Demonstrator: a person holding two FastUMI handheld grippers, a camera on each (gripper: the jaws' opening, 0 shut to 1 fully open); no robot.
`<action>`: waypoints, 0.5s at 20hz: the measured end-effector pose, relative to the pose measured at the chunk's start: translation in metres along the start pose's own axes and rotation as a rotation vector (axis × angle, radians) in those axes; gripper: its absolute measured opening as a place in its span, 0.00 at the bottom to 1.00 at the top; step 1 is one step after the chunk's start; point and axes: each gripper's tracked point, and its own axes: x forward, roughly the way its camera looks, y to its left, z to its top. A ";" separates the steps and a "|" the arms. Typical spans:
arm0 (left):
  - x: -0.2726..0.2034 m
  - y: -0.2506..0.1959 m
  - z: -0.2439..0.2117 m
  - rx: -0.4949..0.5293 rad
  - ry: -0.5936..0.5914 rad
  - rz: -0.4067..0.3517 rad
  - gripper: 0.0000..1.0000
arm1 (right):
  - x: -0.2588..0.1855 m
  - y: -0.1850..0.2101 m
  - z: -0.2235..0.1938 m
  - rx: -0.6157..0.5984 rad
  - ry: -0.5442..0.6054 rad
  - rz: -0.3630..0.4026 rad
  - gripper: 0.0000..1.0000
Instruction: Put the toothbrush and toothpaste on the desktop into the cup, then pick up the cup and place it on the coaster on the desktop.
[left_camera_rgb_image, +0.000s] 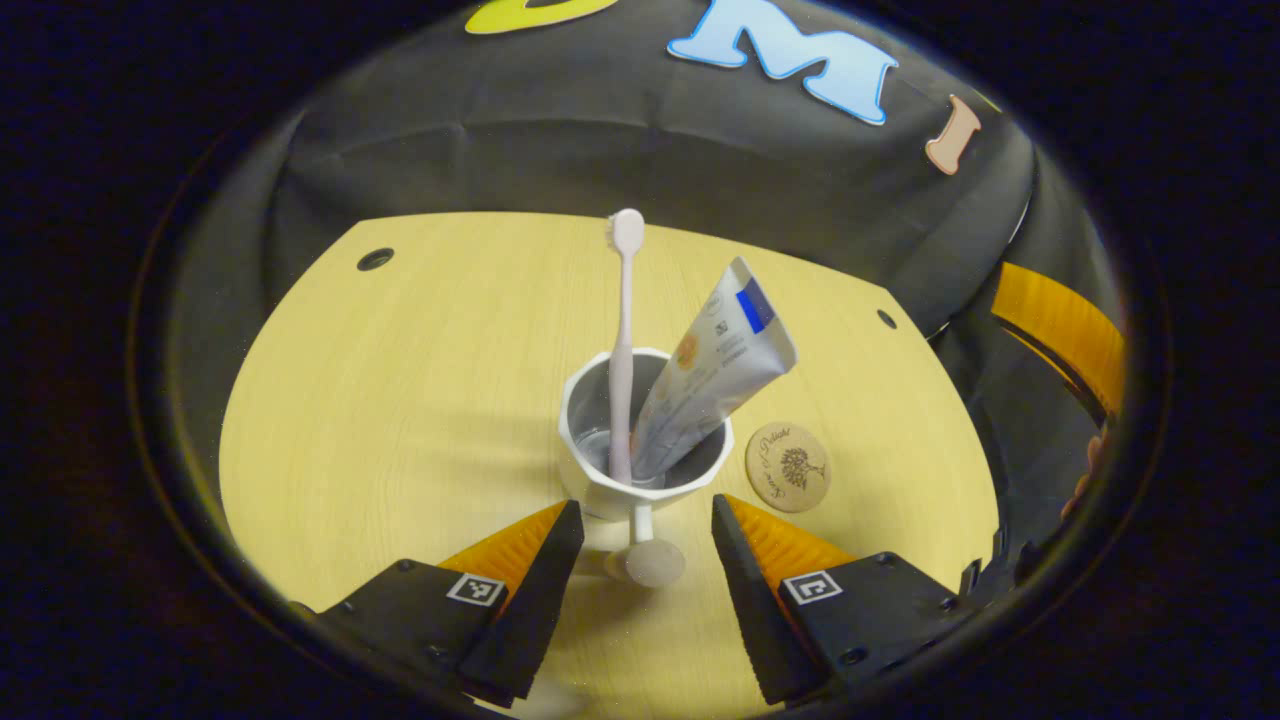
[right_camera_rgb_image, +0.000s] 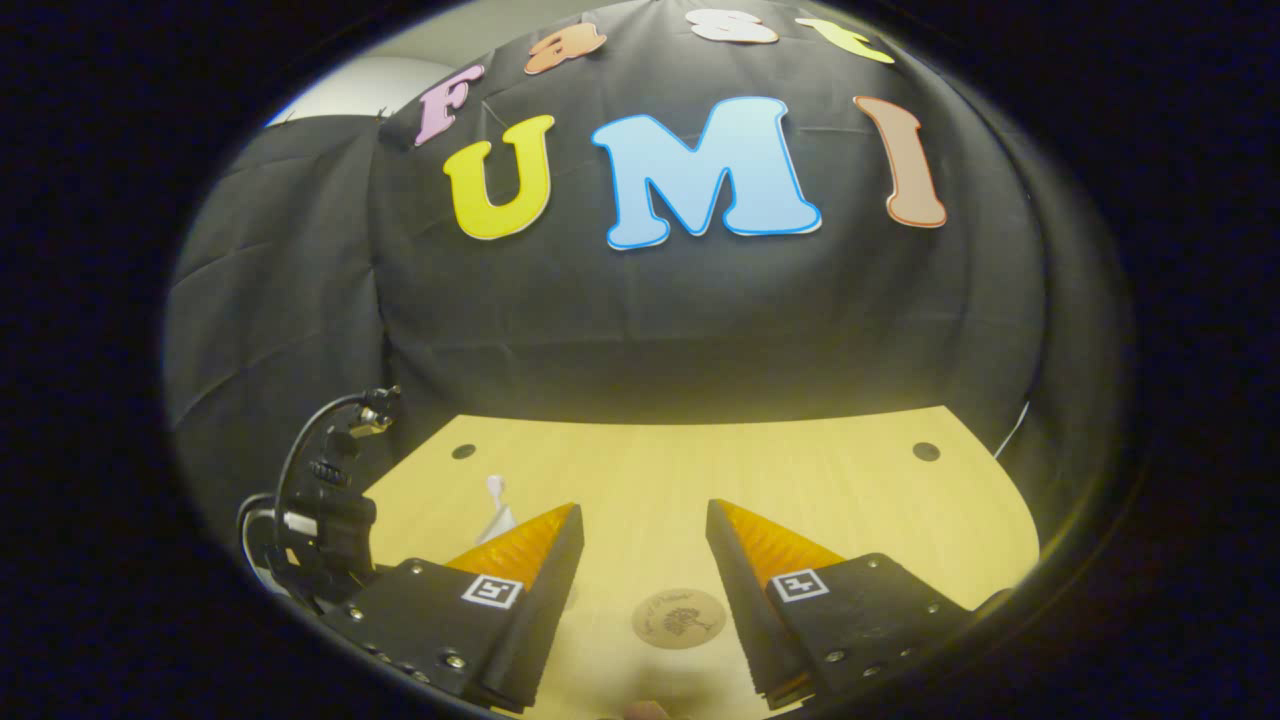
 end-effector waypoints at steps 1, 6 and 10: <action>0.003 0.001 0.000 0.004 0.018 0.006 0.86 | -0.001 -0.007 -0.005 -0.006 0.009 -0.011 0.75; 0.021 0.004 -0.008 0.012 0.106 0.038 0.84 | -0.005 -0.022 -0.023 -0.011 0.055 -0.029 0.75; 0.022 0.014 -0.010 0.046 0.170 0.081 0.76 | -0.008 -0.025 -0.027 -0.016 0.065 -0.030 0.75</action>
